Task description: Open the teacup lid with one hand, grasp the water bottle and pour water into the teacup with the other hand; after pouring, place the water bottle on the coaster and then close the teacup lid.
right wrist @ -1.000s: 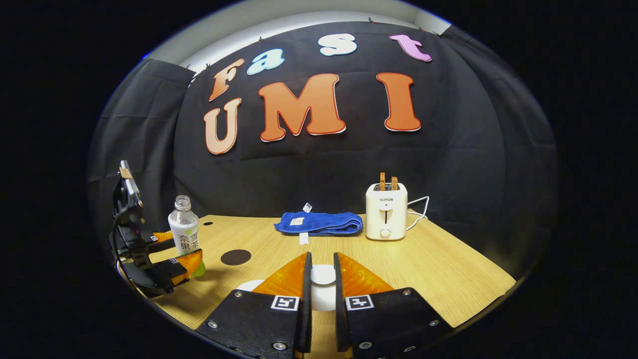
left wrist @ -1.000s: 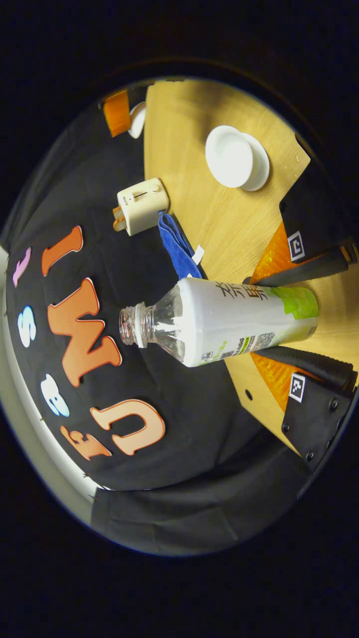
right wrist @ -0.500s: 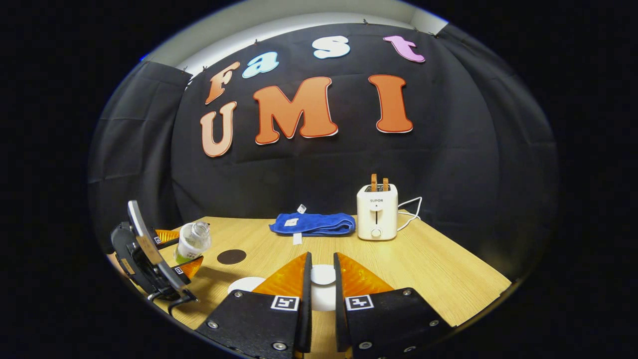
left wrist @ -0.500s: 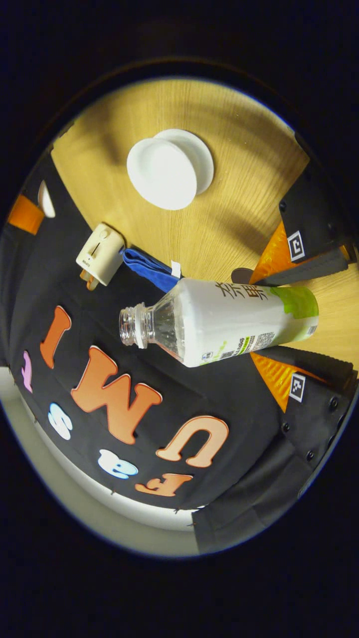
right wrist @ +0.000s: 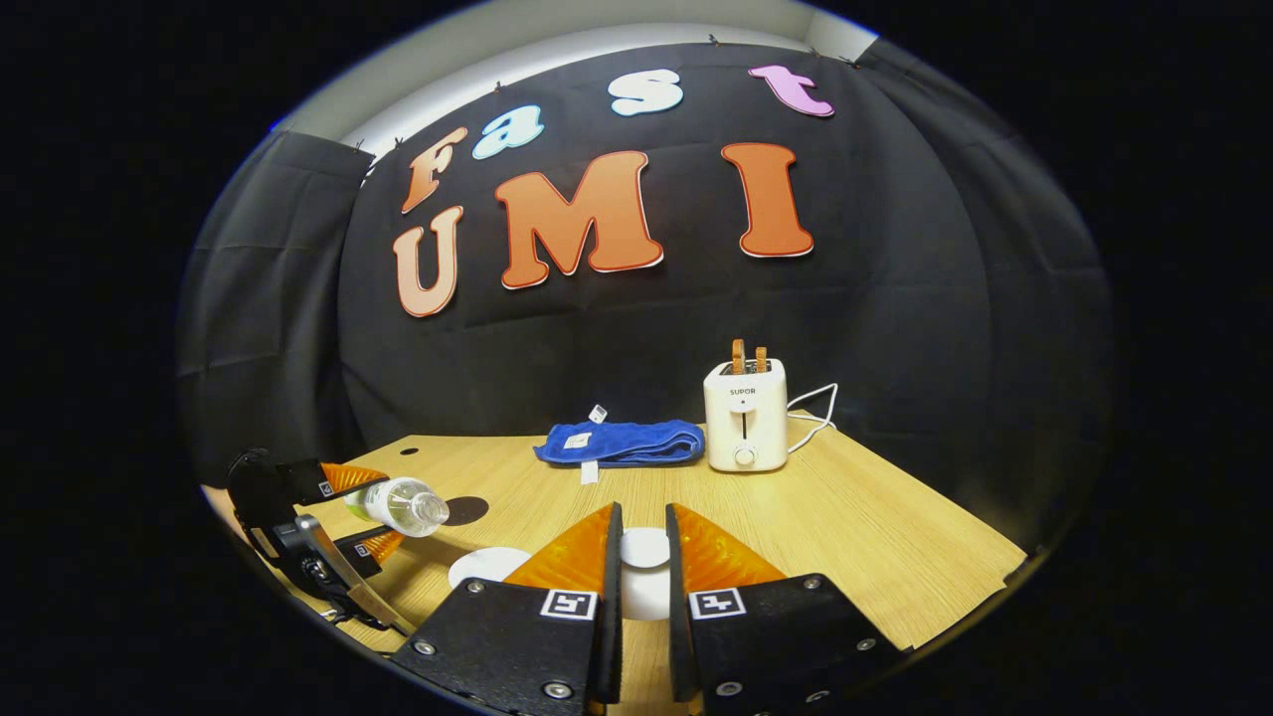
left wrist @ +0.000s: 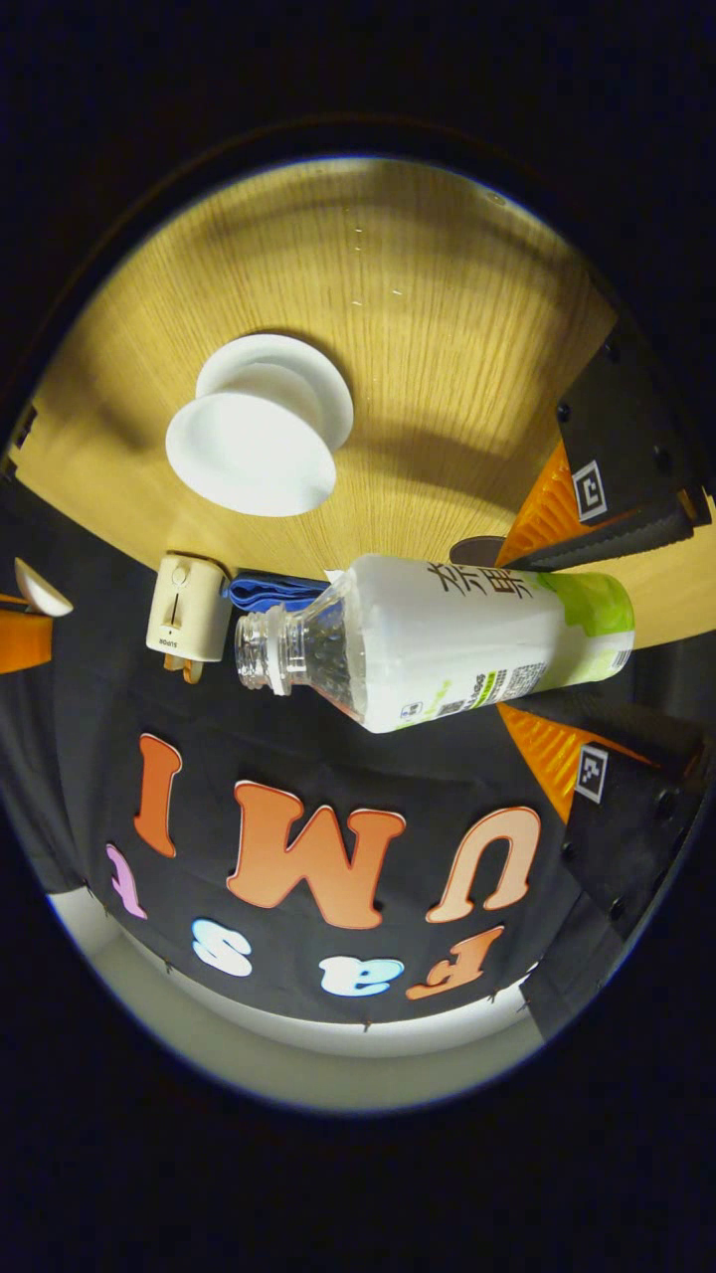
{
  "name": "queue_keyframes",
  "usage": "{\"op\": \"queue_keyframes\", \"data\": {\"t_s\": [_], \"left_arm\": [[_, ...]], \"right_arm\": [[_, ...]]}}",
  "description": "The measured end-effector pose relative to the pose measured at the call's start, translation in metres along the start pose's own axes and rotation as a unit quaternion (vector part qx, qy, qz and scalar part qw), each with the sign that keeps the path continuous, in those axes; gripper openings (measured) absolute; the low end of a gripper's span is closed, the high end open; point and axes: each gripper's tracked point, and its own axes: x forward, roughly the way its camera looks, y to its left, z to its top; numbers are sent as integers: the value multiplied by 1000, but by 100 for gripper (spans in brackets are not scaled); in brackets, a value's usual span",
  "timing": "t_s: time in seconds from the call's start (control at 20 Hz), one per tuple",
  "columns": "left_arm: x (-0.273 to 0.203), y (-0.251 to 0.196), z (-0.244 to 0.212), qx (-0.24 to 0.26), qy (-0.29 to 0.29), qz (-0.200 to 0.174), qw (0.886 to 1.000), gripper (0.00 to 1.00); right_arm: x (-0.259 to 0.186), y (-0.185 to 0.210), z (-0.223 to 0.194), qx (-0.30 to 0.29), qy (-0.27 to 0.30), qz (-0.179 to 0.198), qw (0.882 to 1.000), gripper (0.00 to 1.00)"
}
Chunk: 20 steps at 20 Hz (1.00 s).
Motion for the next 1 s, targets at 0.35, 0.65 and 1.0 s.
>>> {"op": "queue_keyframes", "data": {"t_s": [0.35,0.65,1.0], "left_arm": [[1,14,-2,104,4,0,995,65],[1,22,-3,156,4,-3,988,67],[-3,33,0,200,3,14,980,67]], "right_arm": [[0,-3,-7,5,5,-2,1000,19],[-1,-3,-9,4,6,3,1000,19],[-3,-3,-10,11,6,6,1000,19]]}}
